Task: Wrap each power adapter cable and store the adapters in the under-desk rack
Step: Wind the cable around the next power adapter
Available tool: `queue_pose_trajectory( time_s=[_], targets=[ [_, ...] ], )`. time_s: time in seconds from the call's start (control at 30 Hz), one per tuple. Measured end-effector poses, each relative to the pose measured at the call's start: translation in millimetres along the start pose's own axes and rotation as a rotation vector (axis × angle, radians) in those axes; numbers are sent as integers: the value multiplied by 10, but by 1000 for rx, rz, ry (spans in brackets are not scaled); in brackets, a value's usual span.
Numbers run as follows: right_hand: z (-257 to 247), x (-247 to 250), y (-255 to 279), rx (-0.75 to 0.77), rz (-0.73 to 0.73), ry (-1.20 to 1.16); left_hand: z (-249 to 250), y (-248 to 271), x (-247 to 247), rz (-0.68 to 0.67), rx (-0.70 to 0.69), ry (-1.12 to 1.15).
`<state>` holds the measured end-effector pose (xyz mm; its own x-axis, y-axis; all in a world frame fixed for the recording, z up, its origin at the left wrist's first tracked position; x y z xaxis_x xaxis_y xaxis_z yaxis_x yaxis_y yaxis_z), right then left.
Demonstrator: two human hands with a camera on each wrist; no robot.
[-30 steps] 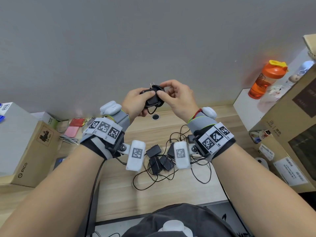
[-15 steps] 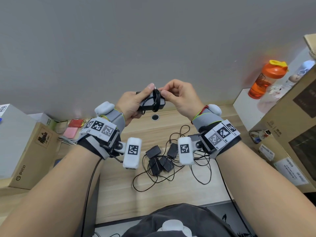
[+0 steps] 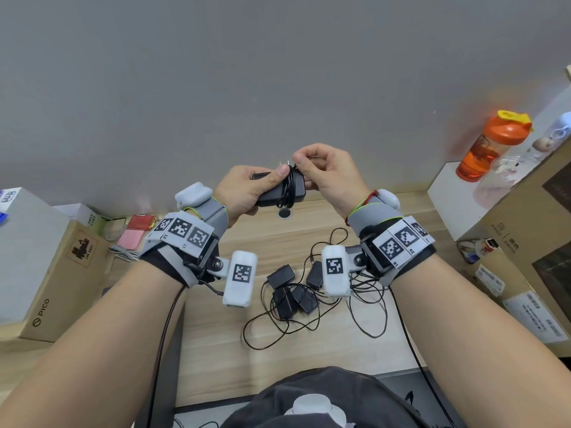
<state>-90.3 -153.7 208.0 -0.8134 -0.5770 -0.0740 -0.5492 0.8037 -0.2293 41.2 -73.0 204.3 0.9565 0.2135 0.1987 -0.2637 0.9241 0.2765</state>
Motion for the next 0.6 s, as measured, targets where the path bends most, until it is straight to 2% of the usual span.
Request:
queue_pose_trajectory(
  time_s=[0.1, 0.27, 0.43, 0.6],
  targets=[
    [51, 1, -43, -19, 24, 48, -49, -10, 28, -18, -16, -125],
    [166, 56, -100, -19, 64, 285, -121, -14, -46, -64, 11, -325],
    [323, 91, -36, -57, 110, 402, -236, -33, -102, -111, 15, -347],
    [519, 68, 161, -151, 153, 358, -462, -24, -144, -150, 53, -333]
  ],
)
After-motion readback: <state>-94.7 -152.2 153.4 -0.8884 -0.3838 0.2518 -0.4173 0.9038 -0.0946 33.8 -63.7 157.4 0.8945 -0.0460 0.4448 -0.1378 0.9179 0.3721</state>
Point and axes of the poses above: each hand's wrist, its own y-axis away from the middle knuckle, its own x-axis out of the back of the hand, z = x × y, the point moved 6 cm from there along -y, towards the middle knuckle, and after that the axes turned 7 degrees about x, right-handed, at the moved point
